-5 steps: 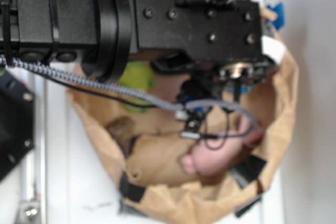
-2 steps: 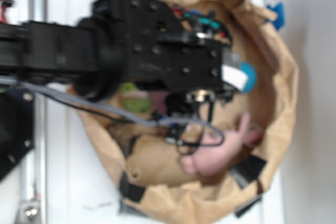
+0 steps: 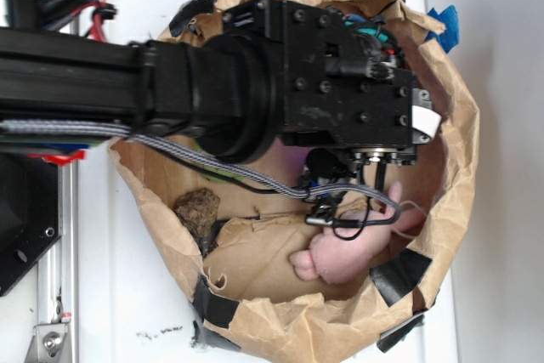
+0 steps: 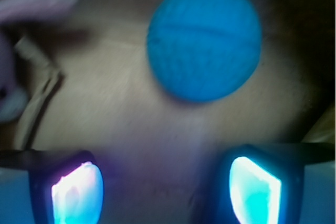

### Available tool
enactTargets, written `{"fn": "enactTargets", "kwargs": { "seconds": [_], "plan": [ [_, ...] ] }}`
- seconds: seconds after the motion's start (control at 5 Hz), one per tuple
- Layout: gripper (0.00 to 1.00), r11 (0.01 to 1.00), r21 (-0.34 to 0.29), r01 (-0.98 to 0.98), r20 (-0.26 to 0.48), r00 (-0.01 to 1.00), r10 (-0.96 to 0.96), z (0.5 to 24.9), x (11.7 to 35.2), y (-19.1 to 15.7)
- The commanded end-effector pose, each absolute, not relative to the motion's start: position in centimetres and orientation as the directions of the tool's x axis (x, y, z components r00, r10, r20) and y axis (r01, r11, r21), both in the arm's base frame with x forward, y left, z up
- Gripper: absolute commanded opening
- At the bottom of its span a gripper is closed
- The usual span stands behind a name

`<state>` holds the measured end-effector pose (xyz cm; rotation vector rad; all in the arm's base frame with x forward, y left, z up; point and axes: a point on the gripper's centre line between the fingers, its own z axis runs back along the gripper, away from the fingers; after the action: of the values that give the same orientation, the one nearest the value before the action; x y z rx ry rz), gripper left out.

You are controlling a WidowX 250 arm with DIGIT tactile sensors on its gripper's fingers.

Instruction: Grab the plastic pickle.

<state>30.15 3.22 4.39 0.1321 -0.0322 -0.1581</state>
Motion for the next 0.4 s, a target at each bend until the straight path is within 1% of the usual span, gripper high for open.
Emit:
{"fn": "enactTargets", "kwargs": {
  "seconds": [0.0,0.2],
  "plan": [
    [1.0,0.986,0.078,0.147,0.068,0.986,-0.153,6.7,29.5,3.2],
    [1.0,0.984,0.012,0.18,0.075,0.981,-0.18,8.1,27.7,4.3]
  ]
}}
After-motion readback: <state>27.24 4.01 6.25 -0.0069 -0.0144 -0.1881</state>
